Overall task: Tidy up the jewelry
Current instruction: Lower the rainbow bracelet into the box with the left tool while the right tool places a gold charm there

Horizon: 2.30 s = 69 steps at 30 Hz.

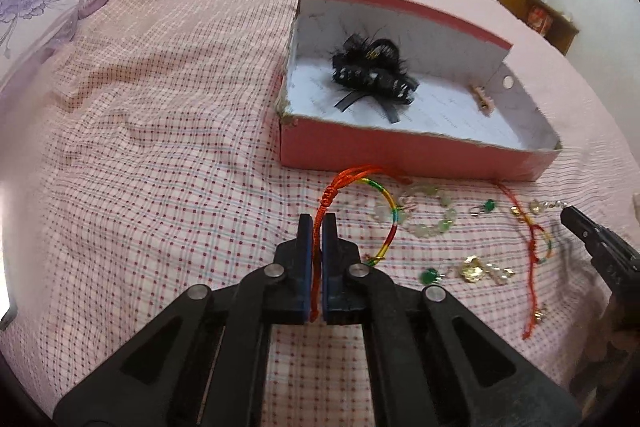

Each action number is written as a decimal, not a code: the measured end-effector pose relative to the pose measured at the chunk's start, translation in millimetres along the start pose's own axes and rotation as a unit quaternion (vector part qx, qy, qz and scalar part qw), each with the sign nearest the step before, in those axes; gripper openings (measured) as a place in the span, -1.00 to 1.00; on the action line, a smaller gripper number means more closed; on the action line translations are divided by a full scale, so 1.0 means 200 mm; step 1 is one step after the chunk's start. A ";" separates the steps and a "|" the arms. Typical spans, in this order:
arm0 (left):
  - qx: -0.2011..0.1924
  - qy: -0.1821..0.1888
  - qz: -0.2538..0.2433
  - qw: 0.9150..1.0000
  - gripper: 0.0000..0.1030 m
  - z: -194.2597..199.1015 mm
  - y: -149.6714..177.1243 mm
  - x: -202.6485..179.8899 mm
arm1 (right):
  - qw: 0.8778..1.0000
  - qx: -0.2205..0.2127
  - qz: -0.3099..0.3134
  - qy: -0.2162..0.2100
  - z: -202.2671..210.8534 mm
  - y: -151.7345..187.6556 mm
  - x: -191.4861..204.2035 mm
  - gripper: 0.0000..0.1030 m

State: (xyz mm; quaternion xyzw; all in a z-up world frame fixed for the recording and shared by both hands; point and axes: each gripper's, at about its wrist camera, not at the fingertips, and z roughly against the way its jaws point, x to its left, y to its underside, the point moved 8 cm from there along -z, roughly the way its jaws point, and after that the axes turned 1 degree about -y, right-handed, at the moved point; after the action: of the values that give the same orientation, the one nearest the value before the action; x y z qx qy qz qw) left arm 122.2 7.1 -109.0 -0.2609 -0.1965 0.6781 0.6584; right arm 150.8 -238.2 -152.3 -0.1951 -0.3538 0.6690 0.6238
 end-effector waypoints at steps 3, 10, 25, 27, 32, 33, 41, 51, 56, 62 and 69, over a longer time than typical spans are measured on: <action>-0.014 0.007 -0.003 1.000 -1.00 0.06 -0.04 -0.02 | 1.000 -0.014 -0.002 -0.005 0.05 -0.02 0.02 -0.86; -0.060 0.020 -0.010 0.998 -1.00 0.21 -0.11 -0.06 | 0.998 -0.062 -0.010 -0.014 0.22 -0.09 0.05 -0.86; -0.153 0.012 0.002 0.988 -1.00 0.39 -0.28 -0.07 | 0.989 -0.141 -0.015 -0.040 0.43 -0.29 0.14 -0.86; -0.159 0.012 0.004 0.987 -1.00 0.40 -0.30 -0.07 | 0.988 -0.144 -0.015 -0.043 0.42 -0.31 0.16 -0.86; -0.170 0.010 0.001 0.985 -1.00 0.39 -0.35 -0.08 | 0.987 -0.151 -0.010 -0.045 0.39 -0.36 0.19 -0.86; -0.173 0.010 0.001 0.985 -1.00 0.38 -0.36 -0.09 | 0.987 -0.152 -0.009 -0.045 0.39 -0.37 0.19 -0.86; -0.191 -0.008 -0.004 0.982 -1.00 0.31 -0.47 -0.10 | 0.986 -0.164 -0.005 -0.040 0.30 -0.50 0.21 -0.86; -0.200 -0.021 0.005 0.980 -1.00 0.17 -0.57 -0.09 | 0.986 -0.166 -0.006 -0.031 0.13 -0.62 0.19 -0.86; -0.194 -0.026 0.006 0.981 -1.00 0.09 -0.60 -0.08 | 0.987 -0.162 -0.003 -0.024 0.03 -0.64 0.19 -0.86; -0.189 -0.031 0.005 0.981 -1.00 -0.01 -0.63 -0.09 | 0.989 -0.149 -0.005 -0.013 -0.09 -0.66 0.16 -0.86; -0.171 -0.035 0.009 0.985 -1.00 -0.13 -0.64 -0.08 | 0.993 -0.120 -0.004 0.001 -0.26 -0.66 0.12 -0.86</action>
State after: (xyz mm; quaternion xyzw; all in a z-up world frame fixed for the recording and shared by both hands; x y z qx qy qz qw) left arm 238.7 -4.2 -50.3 -0.3476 -0.3305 0.6487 0.5908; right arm 276.2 -205.7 -88.4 -0.2680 -0.4317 0.6190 0.5989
